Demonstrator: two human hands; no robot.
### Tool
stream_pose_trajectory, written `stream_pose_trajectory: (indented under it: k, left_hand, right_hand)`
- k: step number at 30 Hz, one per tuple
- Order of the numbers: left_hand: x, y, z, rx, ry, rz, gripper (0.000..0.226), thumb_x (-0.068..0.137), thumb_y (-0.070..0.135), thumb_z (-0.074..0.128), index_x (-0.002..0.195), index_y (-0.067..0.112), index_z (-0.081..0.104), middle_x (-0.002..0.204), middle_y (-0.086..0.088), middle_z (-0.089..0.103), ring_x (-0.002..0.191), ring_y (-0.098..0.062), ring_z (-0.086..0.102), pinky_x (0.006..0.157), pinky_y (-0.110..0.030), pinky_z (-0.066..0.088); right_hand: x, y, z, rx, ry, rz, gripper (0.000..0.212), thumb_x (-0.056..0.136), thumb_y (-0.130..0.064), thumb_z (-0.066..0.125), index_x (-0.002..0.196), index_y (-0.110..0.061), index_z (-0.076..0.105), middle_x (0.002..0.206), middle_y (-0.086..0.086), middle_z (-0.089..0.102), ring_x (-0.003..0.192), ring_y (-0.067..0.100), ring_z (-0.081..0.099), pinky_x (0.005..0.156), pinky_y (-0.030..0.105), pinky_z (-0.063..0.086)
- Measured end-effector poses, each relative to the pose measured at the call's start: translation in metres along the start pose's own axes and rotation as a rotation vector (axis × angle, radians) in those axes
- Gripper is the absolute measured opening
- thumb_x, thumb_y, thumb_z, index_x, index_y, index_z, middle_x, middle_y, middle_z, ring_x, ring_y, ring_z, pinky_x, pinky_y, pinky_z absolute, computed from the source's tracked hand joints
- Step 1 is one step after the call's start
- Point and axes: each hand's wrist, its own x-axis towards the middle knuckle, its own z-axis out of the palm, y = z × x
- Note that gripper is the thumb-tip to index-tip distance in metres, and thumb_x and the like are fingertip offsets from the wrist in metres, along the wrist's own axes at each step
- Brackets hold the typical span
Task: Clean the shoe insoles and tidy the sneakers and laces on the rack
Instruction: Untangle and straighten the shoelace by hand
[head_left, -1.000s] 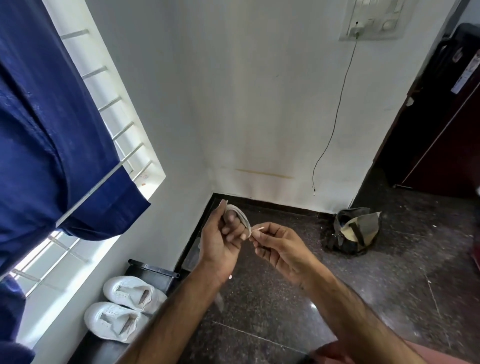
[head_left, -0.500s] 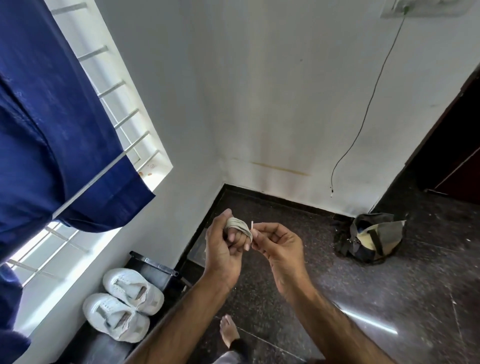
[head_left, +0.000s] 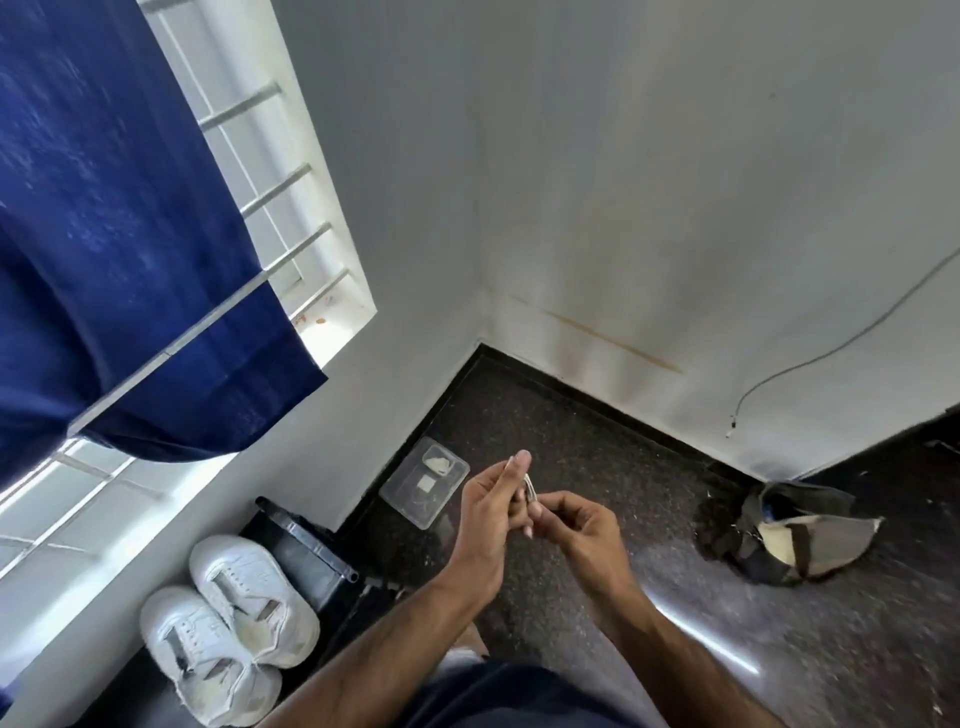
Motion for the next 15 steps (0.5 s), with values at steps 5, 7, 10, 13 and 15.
stream_pose_trajectory:
  k: [5, 7, 10, 13, 15]
  left_hand:
    - [0.056, 0.002, -0.004, 0.146, 0.140, -0.018, 0.039, 0.099, 0.026, 0.066, 0.063, 0.012, 0.056, 0.053, -0.008, 0.050, 0.047, -0.013, 0.047, 0.056, -0.029, 0.045]
    - [0.080, 0.005, -0.005, 0.181, 0.243, 0.025, 0.038, 0.096, 0.024, 0.069, 0.064, 0.007, 0.060, 0.061, -0.019, 0.063, 0.053, -0.024, 0.058, 0.056, -0.032, 0.049]
    - [0.122, 0.017, -0.008, 0.120, 0.424, 0.037, 0.039, 0.093, 0.020, 0.073, 0.060, 0.006, 0.058, 0.057, -0.018, 0.058, 0.052, -0.029, 0.056, 0.051, -0.032, 0.048]
    - [0.163, 0.029, -0.009, 0.010, 0.495, -0.066, 0.042, 0.093, 0.019, 0.072, 0.057, 0.012, 0.051, 0.052, -0.009, 0.040, 0.047, -0.022, 0.041, 0.049, -0.031, 0.040]
    - [0.193, 0.031, -0.009, -0.055, 0.501, -0.153, 0.045, 0.092, 0.022, 0.071, 0.054, 0.017, 0.049, 0.049, -0.003, 0.036, 0.048, -0.021, 0.036, 0.050, -0.031, 0.037]
  right_hand:
    - [0.071, 0.007, 0.015, -0.132, 0.007, 0.093, 0.018, 0.099, -0.011, 0.064, 0.083, -0.010, 0.074, 0.075, 0.004, 0.073, 0.073, 0.017, 0.065, 0.069, 0.030, 0.054]
    - [0.099, 0.002, 0.020, -0.114, -0.030, 0.139, 0.021, 0.101, -0.014, 0.061, 0.083, -0.011, 0.072, 0.074, 0.000, 0.071, 0.073, 0.014, 0.063, 0.071, 0.033, 0.053]
    - [0.146, -0.012, 0.023, -0.072, -0.190, 0.198, 0.020, 0.103, -0.016, 0.057, 0.086, -0.013, 0.068, 0.074, -0.005, 0.068, 0.075, 0.008, 0.060, 0.076, 0.032, 0.049]
    - [0.201, -0.014, 0.017, 0.112, -0.458, 0.345, 0.019, 0.102, -0.024, 0.051, 0.095, -0.011, 0.062, 0.084, -0.005, 0.068, 0.081, 0.005, 0.058, 0.081, 0.027, 0.043]
    - [0.243, -0.007, 0.008, 0.212, -0.591, 0.471, 0.020, 0.103, -0.024, 0.048, 0.107, -0.008, 0.060, 0.092, -0.001, 0.067, 0.086, 0.008, 0.055, 0.084, 0.029, 0.040]
